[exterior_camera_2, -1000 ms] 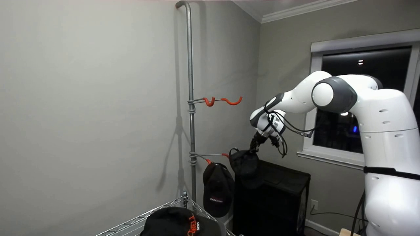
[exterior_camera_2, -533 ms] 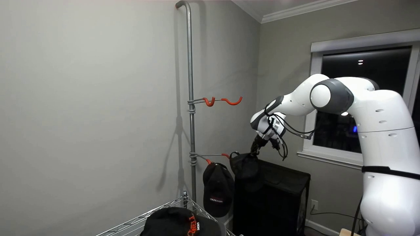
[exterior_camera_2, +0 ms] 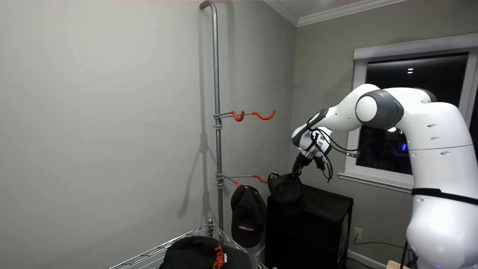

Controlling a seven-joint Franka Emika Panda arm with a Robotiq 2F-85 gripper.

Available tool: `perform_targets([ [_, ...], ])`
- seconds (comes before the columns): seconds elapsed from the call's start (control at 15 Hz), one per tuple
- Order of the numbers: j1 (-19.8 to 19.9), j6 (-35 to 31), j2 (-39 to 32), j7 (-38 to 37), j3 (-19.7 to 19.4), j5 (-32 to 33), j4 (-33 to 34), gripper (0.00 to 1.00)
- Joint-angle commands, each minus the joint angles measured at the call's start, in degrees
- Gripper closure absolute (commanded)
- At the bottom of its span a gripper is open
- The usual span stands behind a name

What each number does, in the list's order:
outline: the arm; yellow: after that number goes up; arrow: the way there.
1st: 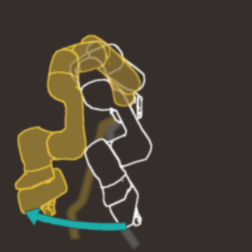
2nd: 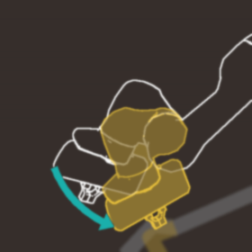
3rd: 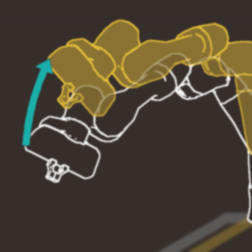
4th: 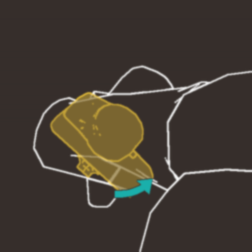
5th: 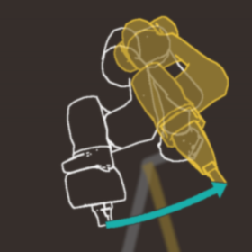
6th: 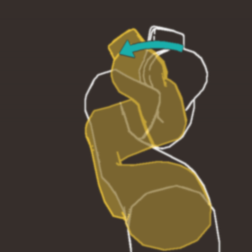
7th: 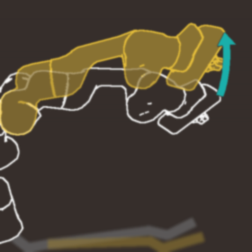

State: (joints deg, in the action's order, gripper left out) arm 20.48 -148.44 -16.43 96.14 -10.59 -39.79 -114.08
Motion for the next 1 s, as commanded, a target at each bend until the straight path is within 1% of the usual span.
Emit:
perform_targets([
  [0.0, 1.1, 1.5, 1.4, -0.7, 1.5, 0.2, -0.9, 1.00],
  [0.07, 0.8, 2.0, 1.5, -1.5, 1.6, 0.5, -0.8, 0.73],
  [0.13, 0.6, 2.0, 1.7, -1.7, 1.7, 0.8, -0.9, 0.72],
  [0.33, 0.3, 2.3, 2.5, -1.9, 2.4, 0.8, -1.3, 0.55],
  [0.53, -0.3, 2.0, 4.8, -1.2, 3.0, 1.1, -2.4, 0.35],
  [0.8, -2.6, 1.1, 10.9, -1.0, 3.5, 1.3, -5.2, 0.11],
  [0.87, -3.3, 1.1, 13.1, -0.3, 3.8, 0.5, -6.5, 0.03],
  [0.93, -4.3, 0.9, 15.6, -0.4, 3.9, 0.4, -8.1, 0.01],
])
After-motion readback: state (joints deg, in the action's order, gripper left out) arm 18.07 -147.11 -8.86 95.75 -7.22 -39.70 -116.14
